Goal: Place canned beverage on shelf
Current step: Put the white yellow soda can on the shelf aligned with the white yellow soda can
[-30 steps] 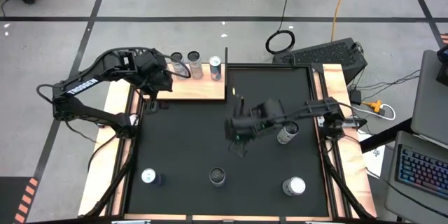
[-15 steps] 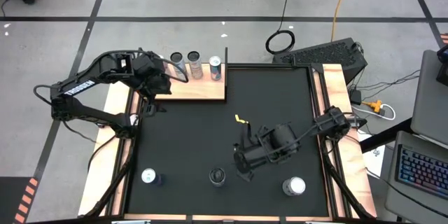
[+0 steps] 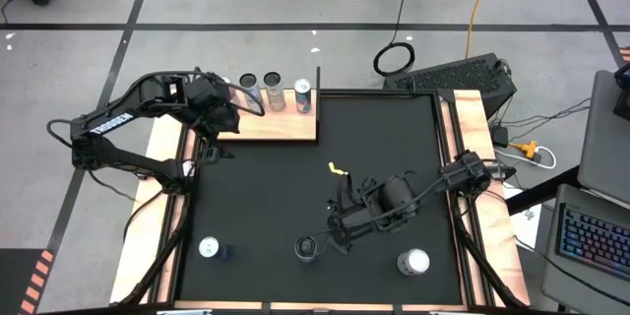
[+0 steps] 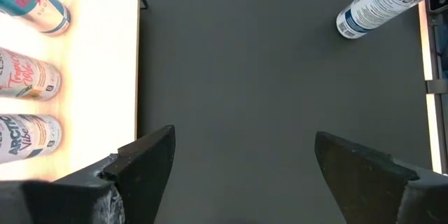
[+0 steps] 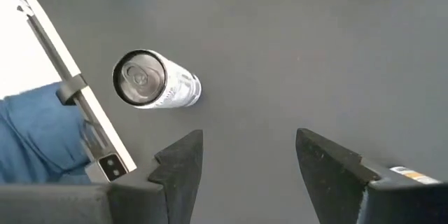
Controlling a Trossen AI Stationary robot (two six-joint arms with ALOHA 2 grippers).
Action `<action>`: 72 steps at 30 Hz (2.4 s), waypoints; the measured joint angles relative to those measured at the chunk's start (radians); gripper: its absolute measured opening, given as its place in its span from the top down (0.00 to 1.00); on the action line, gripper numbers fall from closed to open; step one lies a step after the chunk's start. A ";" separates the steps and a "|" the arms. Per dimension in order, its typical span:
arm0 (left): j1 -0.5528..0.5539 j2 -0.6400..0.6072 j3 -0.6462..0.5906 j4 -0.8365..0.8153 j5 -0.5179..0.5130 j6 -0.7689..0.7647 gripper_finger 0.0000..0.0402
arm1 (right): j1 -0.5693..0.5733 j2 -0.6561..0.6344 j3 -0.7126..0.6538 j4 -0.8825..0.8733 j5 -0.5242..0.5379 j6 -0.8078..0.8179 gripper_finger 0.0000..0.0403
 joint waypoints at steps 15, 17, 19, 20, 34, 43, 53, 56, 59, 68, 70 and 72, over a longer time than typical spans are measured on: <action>-0.011 0.000 0.000 0.000 -0.008 -0.075 0.14 | -0.030 0.014 0.000 0.095 -0.002 0.035 0.42; -0.021 0.000 0.000 0.000 -0.010 -0.074 0.14 | -0.037 0.027 0.000 0.117 -0.001 0.033 0.37; -0.032 0.000 0.000 -0.002 -0.011 -0.074 0.14 | -0.039 0.030 0.000 0.125 -0.006 0.032 0.31; -0.036 0.000 0.000 -0.003 -0.011 -0.073 0.14 | -0.039 0.031 0.000 0.121 -0.021 0.035 0.28; -0.066 0.000 0.000 -0.014 -0.011 -0.031 0.14 | -0.054 0.047 -0.001 0.207 -0.116 -0.030 0.06; -0.066 -0.004 0.000 -0.021 -0.012 -0.022 0.14 | -0.081 0.079 -0.015 -0.028 -0.129 0.088 0.06; -0.066 -0.011 0.000 -0.023 -0.012 -0.022 0.14 | -0.114 -0.001 -0.120 -0.020 -0.076 0.070 0.06; -0.066 -0.017 0.000 -0.024 -0.012 -0.024 0.14 | -0.115 -0.048 -0.195 -0.020 -0.060 0.072 0.06; -0.066 -0.027 0.000 -0.022 -0.012 -0.025 0.14 | -0.114 -0.124 -0.321 -0.019 -0.052 0.119 0.06; -0.067 -0.048 0.000 -0.022 -0.012 -0.022 0.14 | -0.105 -0.422 -0.726 -0.022 -0.059 0.414 0.06; -0.067 -0.048 0.001 -0.021 -0.012 -0.022 0.14 | -0.106 -0.472 -0.783 -0.022 -0.072 0.474 0.06; -0.067 -0.048 0.001 -0.021 -0.012 -0.022 0.14 | -0.106 -0.506 -0.830 -0.022 -0.084 0.509 0.06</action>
